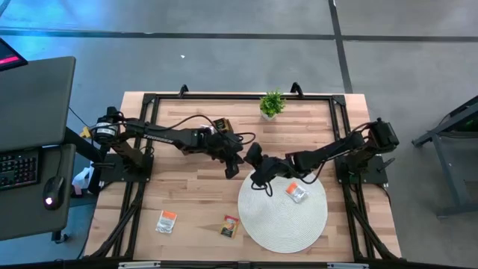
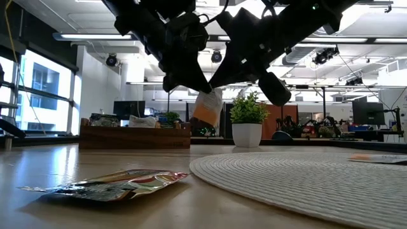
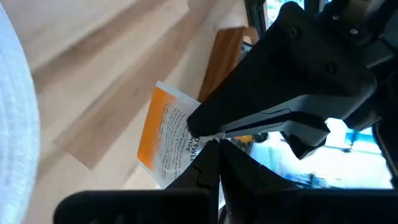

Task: Pick & Place Tea
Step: Put the white tea bag into the middle section of the wooden organizer

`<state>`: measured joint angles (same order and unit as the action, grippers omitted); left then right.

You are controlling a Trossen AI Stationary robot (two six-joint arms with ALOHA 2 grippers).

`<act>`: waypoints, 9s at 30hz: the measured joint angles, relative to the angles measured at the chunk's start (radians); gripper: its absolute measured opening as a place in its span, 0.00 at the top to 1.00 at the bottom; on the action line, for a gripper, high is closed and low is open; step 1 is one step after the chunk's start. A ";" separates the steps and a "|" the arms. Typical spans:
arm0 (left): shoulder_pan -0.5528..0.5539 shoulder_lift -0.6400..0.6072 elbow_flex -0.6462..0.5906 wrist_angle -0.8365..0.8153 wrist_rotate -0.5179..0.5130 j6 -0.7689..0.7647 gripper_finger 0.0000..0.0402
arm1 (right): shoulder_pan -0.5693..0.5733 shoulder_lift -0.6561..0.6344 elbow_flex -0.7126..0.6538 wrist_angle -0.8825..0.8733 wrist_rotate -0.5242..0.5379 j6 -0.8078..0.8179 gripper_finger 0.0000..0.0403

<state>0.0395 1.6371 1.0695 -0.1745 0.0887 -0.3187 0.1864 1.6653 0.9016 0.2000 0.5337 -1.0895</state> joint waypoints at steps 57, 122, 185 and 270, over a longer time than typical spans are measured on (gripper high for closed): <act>0.001 -0.630 -0.666 0.210 -0.540 -0.056 1.00 | -0.217 -0.190 0.000 -0.281 -0.453 0.890 0.71; 0.301 -0.523 -0.729 0.338 -0.207 0.114 1.00 | -0.193 -0.099 0.000 -0.067 -0.455 0.685 0.71; 0.300 -0.834 -0.727 0.310 -0.135 -0.004 0.69 | -0.107 -0.100 0.046 -0.147 -0.365 0.688 0.71; 0.176 -0.847 -0.729 0.286 -0.234 -0.054 0.69 | 0.282 -0.225 -0.206 -0.962 -0.365 2.455 0.79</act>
<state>0.2153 0.7897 0.3408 0.1118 -0.1453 -0.3723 0.4682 1.4399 0.6952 -0.7621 0.1686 1.3652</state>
